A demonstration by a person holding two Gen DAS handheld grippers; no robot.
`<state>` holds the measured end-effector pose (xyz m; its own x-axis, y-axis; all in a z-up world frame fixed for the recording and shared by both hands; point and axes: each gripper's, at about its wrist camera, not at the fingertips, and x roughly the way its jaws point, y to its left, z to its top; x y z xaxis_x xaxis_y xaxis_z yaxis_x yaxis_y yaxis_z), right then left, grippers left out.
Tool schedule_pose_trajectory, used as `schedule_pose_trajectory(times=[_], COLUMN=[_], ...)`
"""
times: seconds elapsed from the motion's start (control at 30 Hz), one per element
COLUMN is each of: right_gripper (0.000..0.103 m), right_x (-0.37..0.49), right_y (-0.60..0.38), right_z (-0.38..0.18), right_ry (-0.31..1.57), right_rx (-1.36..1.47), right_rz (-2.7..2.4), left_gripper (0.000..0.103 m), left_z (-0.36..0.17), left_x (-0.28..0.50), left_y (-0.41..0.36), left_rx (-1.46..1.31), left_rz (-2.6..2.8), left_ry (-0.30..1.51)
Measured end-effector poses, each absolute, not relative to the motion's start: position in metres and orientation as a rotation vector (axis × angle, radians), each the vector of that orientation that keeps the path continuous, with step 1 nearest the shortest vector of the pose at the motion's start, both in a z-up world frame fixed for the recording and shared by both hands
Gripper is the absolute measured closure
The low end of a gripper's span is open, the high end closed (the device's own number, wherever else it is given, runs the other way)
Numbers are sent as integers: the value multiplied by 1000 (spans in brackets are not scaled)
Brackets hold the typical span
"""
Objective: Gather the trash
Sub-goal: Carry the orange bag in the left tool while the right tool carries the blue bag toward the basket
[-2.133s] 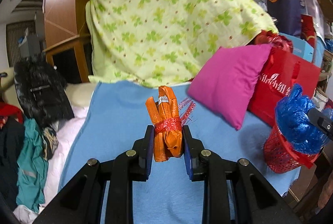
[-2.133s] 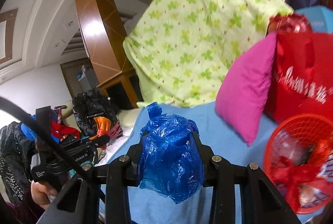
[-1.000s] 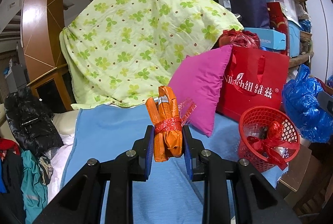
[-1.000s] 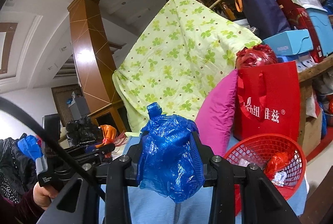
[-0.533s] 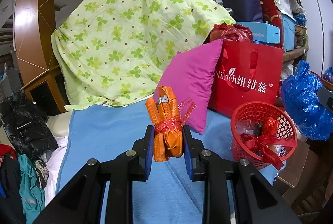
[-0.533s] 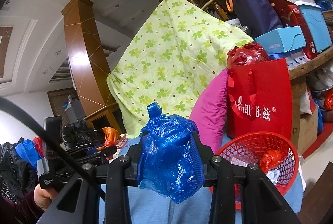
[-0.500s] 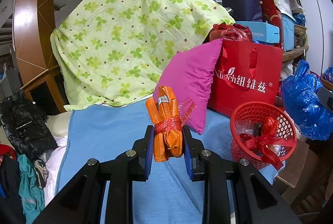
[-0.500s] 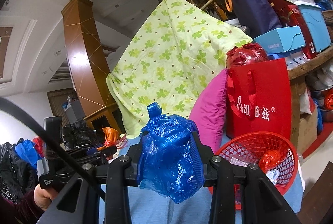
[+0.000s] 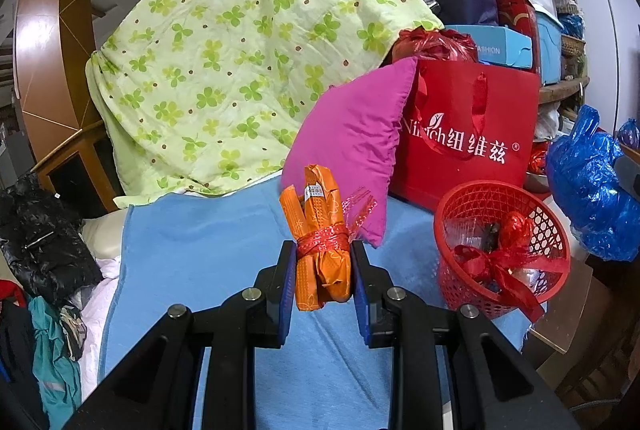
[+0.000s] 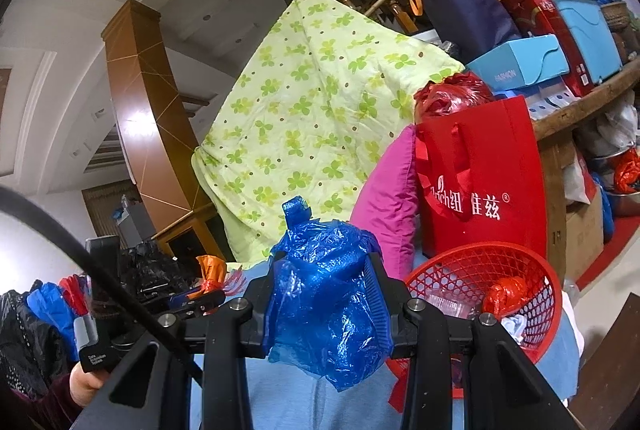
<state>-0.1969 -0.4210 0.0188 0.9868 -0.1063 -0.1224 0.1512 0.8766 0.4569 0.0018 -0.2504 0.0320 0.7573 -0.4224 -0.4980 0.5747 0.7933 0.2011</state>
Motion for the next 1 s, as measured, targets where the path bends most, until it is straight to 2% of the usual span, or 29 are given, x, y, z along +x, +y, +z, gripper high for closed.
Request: schedule_pose_trajectory(times=[1.0], right_gripper=[63], right_x=[-208], right_y=[-451], right_z=[-7], right_ry=[121], right_rx=[559], right_rz=[-191], left_gripper=[75], left_z=[7], left_x=[3], left_y=[-279], left_rx=[400], left_rz=[-589], left_ry=[506])
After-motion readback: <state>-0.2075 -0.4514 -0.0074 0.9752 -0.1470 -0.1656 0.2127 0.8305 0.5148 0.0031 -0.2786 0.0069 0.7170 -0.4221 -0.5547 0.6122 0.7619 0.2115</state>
